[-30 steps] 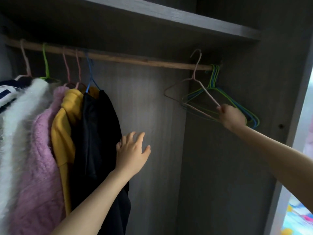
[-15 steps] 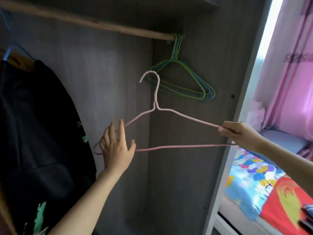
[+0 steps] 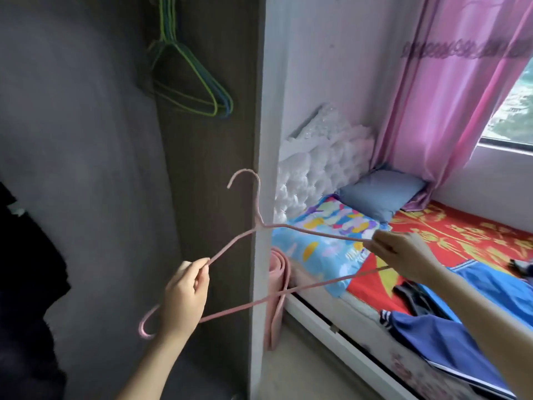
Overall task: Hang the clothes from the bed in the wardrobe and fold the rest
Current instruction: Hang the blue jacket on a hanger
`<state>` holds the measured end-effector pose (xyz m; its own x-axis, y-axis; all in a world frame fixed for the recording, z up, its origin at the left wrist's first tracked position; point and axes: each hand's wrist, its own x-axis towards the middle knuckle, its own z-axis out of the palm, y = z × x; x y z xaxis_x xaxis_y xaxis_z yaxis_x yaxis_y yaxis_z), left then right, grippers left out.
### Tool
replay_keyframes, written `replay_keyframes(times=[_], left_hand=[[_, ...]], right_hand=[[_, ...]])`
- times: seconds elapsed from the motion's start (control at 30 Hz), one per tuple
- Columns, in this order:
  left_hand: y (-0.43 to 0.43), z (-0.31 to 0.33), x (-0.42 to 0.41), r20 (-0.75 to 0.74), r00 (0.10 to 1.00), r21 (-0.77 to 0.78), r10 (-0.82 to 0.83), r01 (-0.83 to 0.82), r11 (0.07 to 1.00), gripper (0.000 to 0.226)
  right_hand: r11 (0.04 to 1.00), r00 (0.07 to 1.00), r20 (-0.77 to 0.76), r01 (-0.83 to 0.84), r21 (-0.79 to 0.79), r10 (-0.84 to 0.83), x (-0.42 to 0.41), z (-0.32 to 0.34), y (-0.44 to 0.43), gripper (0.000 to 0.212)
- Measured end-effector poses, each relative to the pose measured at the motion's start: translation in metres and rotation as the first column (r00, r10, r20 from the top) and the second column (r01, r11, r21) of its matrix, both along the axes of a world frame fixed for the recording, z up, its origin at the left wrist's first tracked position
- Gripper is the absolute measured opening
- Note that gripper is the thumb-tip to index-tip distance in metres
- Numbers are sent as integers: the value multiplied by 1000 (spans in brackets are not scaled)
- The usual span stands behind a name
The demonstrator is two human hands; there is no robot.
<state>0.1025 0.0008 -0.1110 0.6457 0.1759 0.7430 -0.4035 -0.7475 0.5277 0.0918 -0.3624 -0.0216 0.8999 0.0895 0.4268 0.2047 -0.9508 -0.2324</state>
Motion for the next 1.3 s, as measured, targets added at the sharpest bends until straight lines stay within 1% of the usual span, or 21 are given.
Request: replay_keyframes(times=[0.07,0.13,0.17,0.2,0.27,0.3,0.33,0.43,0.47,0.5,0.6,0.7,0.77,0.87,1.0,1.13,1.2,1.3], left_hand=[[-38,-17,-10,-39,996,-3,-77,76,997,13],[-96,-36,-17,-83,979,4,-188,189,982,15],[-109,-40,-20,-103,973,11,-205,207,978,16],[-130,-44,-24,-117,967,26,-225,230,973,17],[-179,-54,-32,-136,948,76,-288,300,951,14],[-204,-59,-38,-158,933,99,-324,342,935,16],[-223,-64,-42,-178,917,102,-358,379,920,20],[-279,-77,-51,-254,834,78,-489,522,849,22],[-299,-82,-55,-273,800,72,-534,571,818,22],[-319,-87,-59,-292,761,64,-579,620,782,22],[-366,-95,-68,-357,655,35,-666,722,691,21],[-418,-101,-67,-388,573,46,-722,794,606,20],[-457,-108,-64,-402,517,43,-756,835,549,20],[-506,-121,-57,-431,434,-5,-791,875,483,22],[-577,-142,-32,-408,373,-66,-833,898,435,23],[-648,-152,-9,-420,321,-71,-849,921,383,25],[-683,-153,-4,-422,285,-74,-860,935,346,23],[-735,-149,-1,-389,224,-48,-893,964,263,14]], right_hand=[[998,999,9,53,23,-53,-25,-27,-37,34],[981,982,-85,175,80,-168,-60,-56,-91,30],[978,980,-83,190,90,-183,-68,-68,-104,30],[967,971,-90,229,109,-220,-84,-80,-122,34],[933,941,-114,332,138,-318,-121,-100,-158,49],[915,926,-113,374,154,-359,-145,-110,-177,53],[896,910,-119,412,167,-397,-164,-117,-190,50],[807,820,-202,567,166,-535,-220,-137,-227,22],[770,785,-218,615,169,-580,-238,-145,-240,20],[725,742,-244,666,174,-624,-257,-153,-252,20],[655,666,-309,739,155,-679,-299,-171,-274,24],[552,572,-334,818,165,-749,-330,-181,-296,26],[482,507,-347,861,163,-789,-345,-188,-314,27],[435,461,-350,887,154,-816,-351,-193,-345,26],[407,421,-398,905,124,-815,-338,-199,-402,25],[341,335,-507,936,85,-794,-320,-202,-456,27],[269,287,-523,957,111,-803,-317,-201,-480,26],[171,235,-521,971,169,-821,-320,-200,-509,26]])
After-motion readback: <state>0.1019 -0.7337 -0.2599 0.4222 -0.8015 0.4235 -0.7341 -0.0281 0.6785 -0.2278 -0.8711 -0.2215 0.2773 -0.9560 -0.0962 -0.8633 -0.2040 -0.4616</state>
